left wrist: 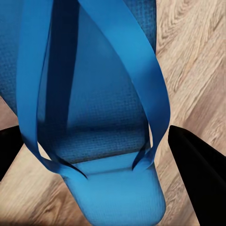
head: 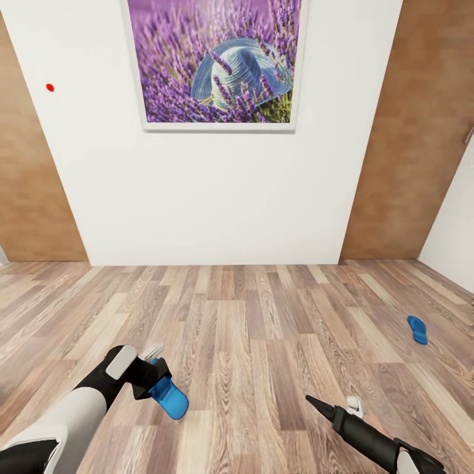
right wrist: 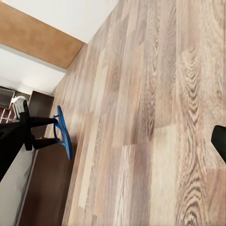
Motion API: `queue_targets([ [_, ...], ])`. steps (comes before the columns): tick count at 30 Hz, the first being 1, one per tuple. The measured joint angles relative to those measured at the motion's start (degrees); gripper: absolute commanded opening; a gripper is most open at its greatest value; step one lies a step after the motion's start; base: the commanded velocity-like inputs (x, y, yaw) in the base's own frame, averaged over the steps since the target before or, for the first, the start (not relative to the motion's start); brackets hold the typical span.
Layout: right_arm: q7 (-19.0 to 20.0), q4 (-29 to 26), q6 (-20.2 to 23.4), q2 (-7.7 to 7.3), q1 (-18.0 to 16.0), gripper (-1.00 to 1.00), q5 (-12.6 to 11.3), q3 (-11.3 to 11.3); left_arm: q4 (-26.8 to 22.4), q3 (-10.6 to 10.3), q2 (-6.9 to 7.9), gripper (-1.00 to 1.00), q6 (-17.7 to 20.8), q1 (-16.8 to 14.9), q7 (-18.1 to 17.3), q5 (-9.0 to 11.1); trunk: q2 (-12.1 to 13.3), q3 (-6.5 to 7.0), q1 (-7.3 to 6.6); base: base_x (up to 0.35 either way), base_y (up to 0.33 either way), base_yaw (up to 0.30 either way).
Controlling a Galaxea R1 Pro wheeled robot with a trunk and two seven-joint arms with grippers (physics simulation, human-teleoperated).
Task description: In the bedroom, move the book from the bed onto either nightstand, and place the two sandals side by side next to the bed.
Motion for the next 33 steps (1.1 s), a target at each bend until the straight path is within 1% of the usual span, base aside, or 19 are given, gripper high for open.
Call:
queue_targets([
  [13, 0.06, 0.0, 0.0, 0.0, 0.01, 1.0, -0.1, 0.02, 0.0, 0.0, 0.0, -1.0, 0.0, 0.0, 0.0, -0.01, 0.0, 0.0, -0.01, 0.023, 0.0, -0.21],
  [29, 0.08, 0.01, 0.0, 0.0, 0.02, 1.0, -0.27, -0.06, -0.02, 0.08, 0.01, -1.0, 0.04, 0.01, 0.0, -0.06, 0.0, 0.0, -0.02, 0.13, 0.0, -0.024],
  [33, 0.1, 0.0, 0.0, 0.0, 0.03, 1.0, -0.28, -0.06, 0.0, 0.07, 0.0, -1.0, 0.05, 0.0, 0.0, -0.07, 0.0, 0.0, -0.02, 0.169, 0.0, -0.115],
])
